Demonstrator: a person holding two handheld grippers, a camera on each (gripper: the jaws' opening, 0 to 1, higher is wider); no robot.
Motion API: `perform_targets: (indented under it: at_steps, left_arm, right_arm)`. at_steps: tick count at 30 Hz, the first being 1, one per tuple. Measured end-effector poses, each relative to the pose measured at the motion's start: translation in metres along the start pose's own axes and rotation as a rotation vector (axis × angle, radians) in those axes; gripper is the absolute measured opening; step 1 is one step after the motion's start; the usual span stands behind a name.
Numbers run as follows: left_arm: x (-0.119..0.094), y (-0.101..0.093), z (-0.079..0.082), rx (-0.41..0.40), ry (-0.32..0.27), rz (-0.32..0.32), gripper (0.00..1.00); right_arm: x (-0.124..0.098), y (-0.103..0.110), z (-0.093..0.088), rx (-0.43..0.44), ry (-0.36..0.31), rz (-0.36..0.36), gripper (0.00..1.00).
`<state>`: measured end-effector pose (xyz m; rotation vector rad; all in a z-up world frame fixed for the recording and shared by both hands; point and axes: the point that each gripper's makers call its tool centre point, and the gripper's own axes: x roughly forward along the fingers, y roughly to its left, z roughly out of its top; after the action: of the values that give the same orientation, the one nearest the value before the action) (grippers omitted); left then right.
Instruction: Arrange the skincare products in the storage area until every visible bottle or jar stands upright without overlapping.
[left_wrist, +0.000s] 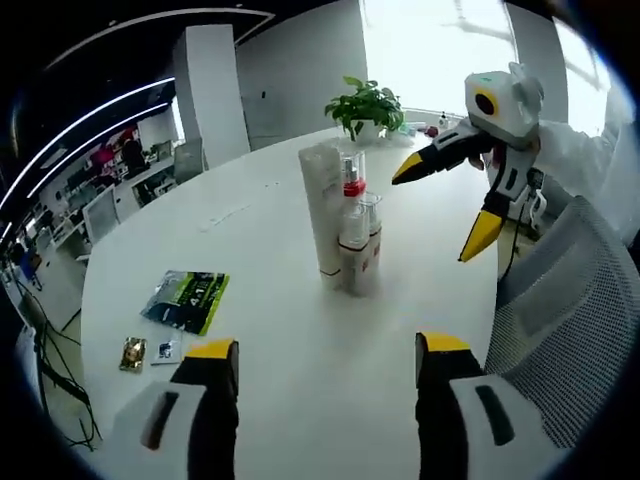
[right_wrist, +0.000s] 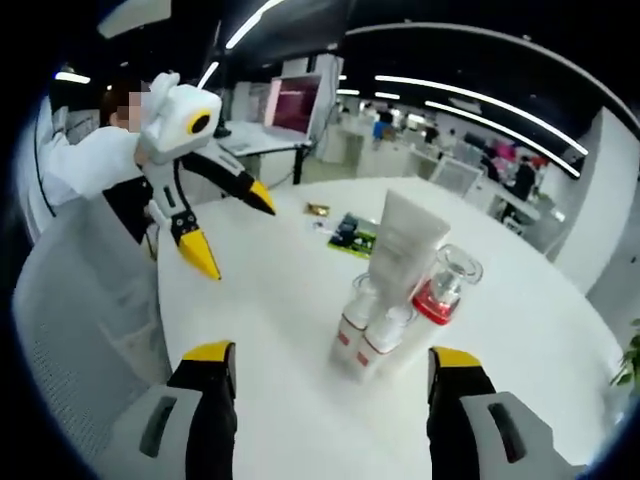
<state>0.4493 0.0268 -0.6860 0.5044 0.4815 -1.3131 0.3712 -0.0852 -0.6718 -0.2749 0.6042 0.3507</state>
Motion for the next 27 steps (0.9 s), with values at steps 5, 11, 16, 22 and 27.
perform_targets:
  at_steps: [5, 11, 16, 22, 27]
  left_arm:
    - [-0.013, 0.003, -0.003, -0.018, -0.004, 0.007, 0.76]
    - [-0.027, 0.011, -0.009, -0.017, 0.012, 0.027, 0.83]
    - [-0.040, 0.015, -0.016, -0.032, 0.008, 0.043, 0.85]
    - [-0.056, 0.019, -0.031, -0.058, 0.015, 0.062, 0.91]
    - [-0.066, 0.015, -0.033, -0.081, 0.011, 0.075, 0.96]
  right_arm:
    - [-0.003, 0.003, 0.005, -0.002, -0.006, 0.001, 0.80]
    - [-0.005, 0.007, 0.008, -0.006, -0.009, 0.008, 0.83]
    - [-0.007, 0.015, 0.007, 0.003, 0.001, 0.019, 0.88]
    - [-0.011, 0.023, 0.008, 0.009, 0.002, 0.025, 0.94]
    - [-0.012, 0.025, 0.012, 0.004, -0.006, 0.014, 0.99]
